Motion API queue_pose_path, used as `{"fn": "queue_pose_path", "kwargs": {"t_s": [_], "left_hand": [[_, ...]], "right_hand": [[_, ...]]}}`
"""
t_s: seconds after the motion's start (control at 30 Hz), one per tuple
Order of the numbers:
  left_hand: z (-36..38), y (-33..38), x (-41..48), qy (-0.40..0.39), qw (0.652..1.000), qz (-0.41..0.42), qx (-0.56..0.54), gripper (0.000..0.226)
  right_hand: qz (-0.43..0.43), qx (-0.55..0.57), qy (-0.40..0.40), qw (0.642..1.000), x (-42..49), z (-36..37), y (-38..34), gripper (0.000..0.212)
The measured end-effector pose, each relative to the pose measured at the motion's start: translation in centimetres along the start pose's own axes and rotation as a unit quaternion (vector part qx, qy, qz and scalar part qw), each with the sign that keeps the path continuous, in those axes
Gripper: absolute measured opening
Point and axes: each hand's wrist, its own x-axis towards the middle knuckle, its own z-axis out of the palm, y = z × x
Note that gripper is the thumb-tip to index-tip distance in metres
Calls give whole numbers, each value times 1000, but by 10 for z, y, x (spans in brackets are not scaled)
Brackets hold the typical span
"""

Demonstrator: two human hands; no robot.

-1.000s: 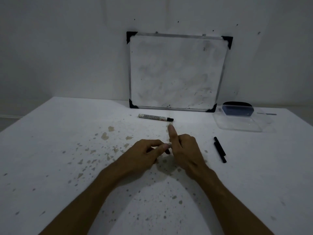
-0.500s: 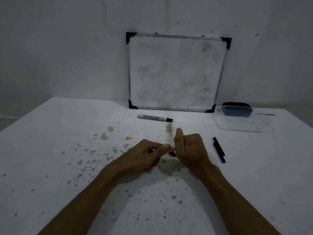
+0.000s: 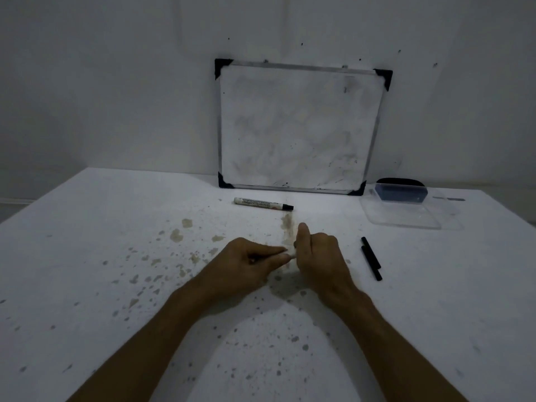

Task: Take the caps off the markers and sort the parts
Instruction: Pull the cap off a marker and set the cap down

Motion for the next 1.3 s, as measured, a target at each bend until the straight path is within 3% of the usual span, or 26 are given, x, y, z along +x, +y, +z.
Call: {"fn": "queue_pose_path", "kwargs": {"t_s": [0.07,0.13,0.2,0.27,0.37,0.43,0.53,0.6,0.7,0.87,0.97,1.1,1.2,1.3], "left_hand": [[-11,3,-1,-104,983,-100,-116,36],[-17,3,-3,-114,978,-122,-125,36],[-15,-2,-5,-42,992,-102,-61,26],[-8,-11,-4,28,998,-61,-5,30],[-1,-17,-3,67,991,45,103,34],[-3,-11,-2,45,993,32,104,33],[-18,0,-3,-113,982,-114,-97,29],[-32,-1,-5,-136,961,-172,-166,36],[-41,-11,-2,-54,964,-184,-183,38],[-27,-15,1,60,970,-168,-164,26],[-22,-19,-2,93,979,-153,-95,24],[-20,-21,-1,113,978,-147,-98,19],[-21,-20,-2,130,979,-129,-90,19],[-22,-17,-2,144,976,-121,-106,20]], "right_hand": [[-126,-9,-4,992,-1,-4,-2,48],[-160,-11,2,987,-2,-3,-5,58],[-55,20,-20,998,-2,1,-14,72],[73,6,-55,996,-3,4,-14,70],[123,15,-56,991,1,1,-12,63],[64,47,-51,996,-1,-2,-11,57],[-90,94,-16,991,-5,-11,-10,56],[-112,108,34,987,-3,-18,-6,56],[-63,58,51,995,-2,-21,6,54],[-14,-34,-17,999,1,-14,16,33],[-15,-113,-72,991,0,-8,23,27],[-31,-176,-93,979,0,0,29,27],[-25,-182,-87,979,-1,2,26,28],[18,-99,-70,992,-4,-3,18,36]]}}
